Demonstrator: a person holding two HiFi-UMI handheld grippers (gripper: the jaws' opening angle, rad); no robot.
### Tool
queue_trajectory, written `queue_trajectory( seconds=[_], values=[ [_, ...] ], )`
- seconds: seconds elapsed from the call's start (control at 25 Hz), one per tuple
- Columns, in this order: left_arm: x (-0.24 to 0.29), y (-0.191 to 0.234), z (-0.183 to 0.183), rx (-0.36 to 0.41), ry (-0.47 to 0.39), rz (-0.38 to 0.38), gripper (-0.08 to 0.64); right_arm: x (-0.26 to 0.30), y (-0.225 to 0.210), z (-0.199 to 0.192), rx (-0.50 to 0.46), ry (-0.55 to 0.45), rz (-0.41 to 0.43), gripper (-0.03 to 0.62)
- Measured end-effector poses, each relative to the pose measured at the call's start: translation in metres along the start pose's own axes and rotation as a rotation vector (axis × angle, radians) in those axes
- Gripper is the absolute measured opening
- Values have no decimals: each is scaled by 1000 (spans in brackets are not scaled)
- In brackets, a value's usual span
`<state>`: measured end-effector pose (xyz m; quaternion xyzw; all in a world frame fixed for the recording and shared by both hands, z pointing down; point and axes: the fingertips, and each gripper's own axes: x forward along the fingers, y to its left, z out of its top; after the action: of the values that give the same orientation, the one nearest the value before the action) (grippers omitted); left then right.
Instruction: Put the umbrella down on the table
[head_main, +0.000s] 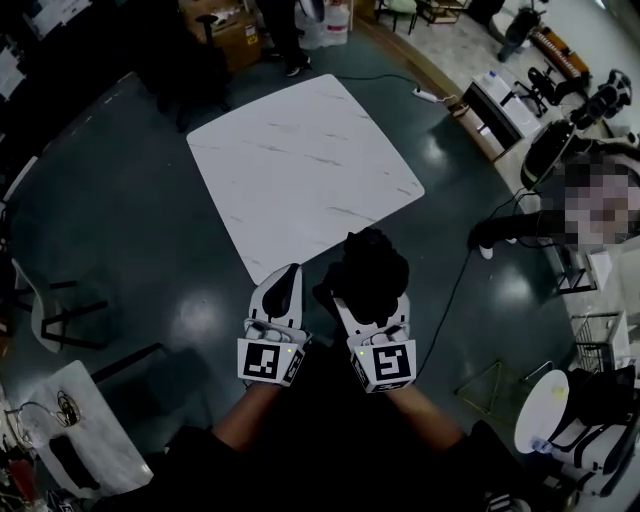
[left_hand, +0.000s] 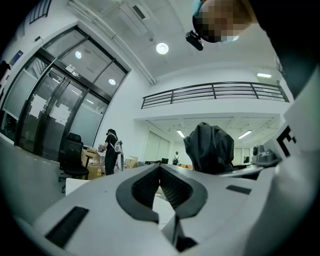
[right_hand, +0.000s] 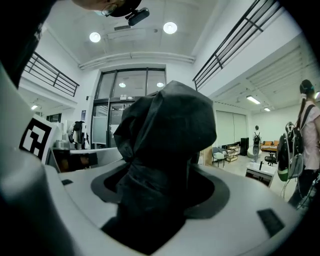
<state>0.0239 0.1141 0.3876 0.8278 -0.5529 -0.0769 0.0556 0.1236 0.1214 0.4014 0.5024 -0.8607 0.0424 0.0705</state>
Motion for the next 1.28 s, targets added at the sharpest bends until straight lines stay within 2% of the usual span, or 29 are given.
queue_trajectory(
  seconds=[0.44, 0.64, 0.76, 1.08, 1.28],
  values=[
    [27, -11, -12, -15, 20, 5, 8, 7, -39, -4, 15, 3, -10, 334],
    [57, -21, -8, 57, 39, 17, 8, 21, -74, 9, 34, -17, 15, 334],
    [82, -27, -13, 24, 59, 14, 8, 27, -107, 12, 54, -12, 11, 334],
    [135, -17, -26, -25, 90, 138, 8, 53, -183, 6, 73, -24, 49, 334],
    [157, -26, -33, 39, 98, 180, 8, 60, -213, 3, 48, 2, 85, 334]
  ],
)
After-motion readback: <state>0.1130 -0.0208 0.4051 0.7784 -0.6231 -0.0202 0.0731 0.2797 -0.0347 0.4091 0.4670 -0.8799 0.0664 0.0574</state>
